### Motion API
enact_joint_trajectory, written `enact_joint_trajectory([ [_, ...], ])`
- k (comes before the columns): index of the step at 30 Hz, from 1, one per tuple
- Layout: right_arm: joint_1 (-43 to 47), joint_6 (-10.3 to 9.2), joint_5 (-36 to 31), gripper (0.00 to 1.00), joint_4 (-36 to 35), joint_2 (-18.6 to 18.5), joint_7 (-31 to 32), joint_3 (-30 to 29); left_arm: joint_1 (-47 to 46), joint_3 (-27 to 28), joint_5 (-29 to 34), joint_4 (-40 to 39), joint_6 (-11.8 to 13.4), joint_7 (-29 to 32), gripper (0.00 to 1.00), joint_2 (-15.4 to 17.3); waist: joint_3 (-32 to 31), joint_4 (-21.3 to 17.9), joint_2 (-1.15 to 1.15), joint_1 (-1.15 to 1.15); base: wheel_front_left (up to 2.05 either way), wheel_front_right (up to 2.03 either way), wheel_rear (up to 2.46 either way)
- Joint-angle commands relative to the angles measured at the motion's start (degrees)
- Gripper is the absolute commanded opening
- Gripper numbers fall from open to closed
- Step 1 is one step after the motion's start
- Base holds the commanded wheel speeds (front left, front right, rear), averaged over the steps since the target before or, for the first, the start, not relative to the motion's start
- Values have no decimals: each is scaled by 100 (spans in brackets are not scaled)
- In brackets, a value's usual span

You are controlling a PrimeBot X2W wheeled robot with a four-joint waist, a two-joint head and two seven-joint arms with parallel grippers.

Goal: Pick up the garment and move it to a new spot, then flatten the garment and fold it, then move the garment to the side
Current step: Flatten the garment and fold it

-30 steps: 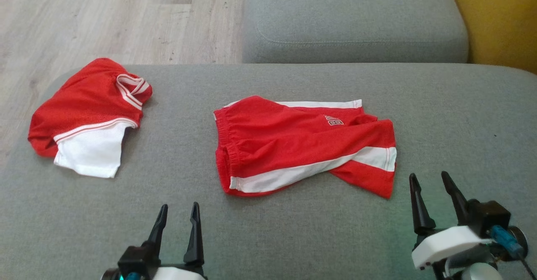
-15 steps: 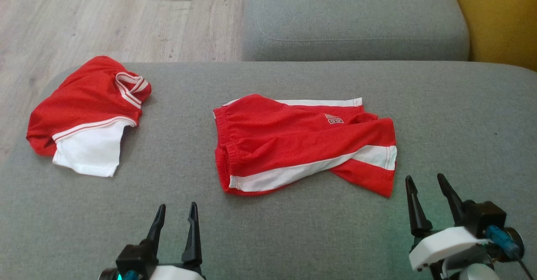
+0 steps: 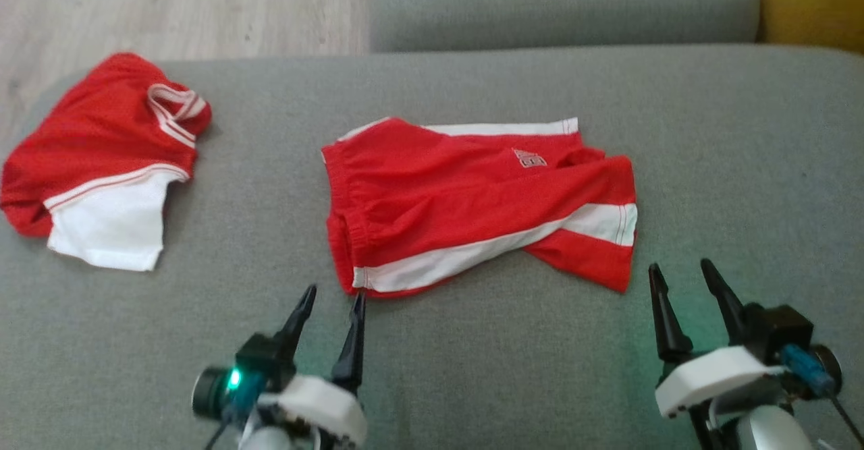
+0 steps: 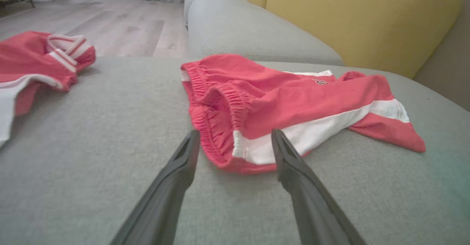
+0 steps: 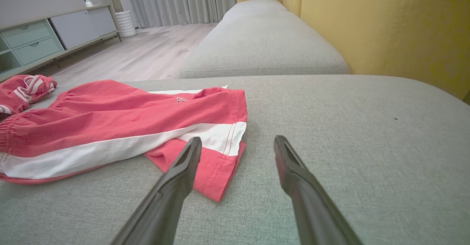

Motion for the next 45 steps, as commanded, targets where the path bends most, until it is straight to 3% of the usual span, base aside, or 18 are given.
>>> enact_joint_trajectory([
  [1,-368,42,-69,100,-214,-31,13,193,-467,127,67,-31,-76,29,100,-12,259,-128,0,-1,0,0,0],
  [12,-1003,42,-316,100,-85,-31,390,337,-1376,17,43,821,-297,366,99,-137,893,-315,0,-1,0,0,0],
  [15,-1203,42,-394,100,35,-31,525,317,-1449,24,11,885,-320,266,10,-182,967,-306,0,-1,0,0,0],
  [16,-1263,42,-412,100,87,-31,568,301,-1462,26,8,888,-319,222,0,-191,983,-299,0,-1,0,0,0],
  [31,-2170,42,159,100,1119,-31,1187,488,-1494,69,-24,685,-194,-128,0,-199,1192,-119,0,-1,0,0,0],
  [45,-2422,42,494,100,1287,-31,954,1101,-1504,45,-89,654,-152,-173,0,-160,1273,-134,0,-1,0,0,0],
])
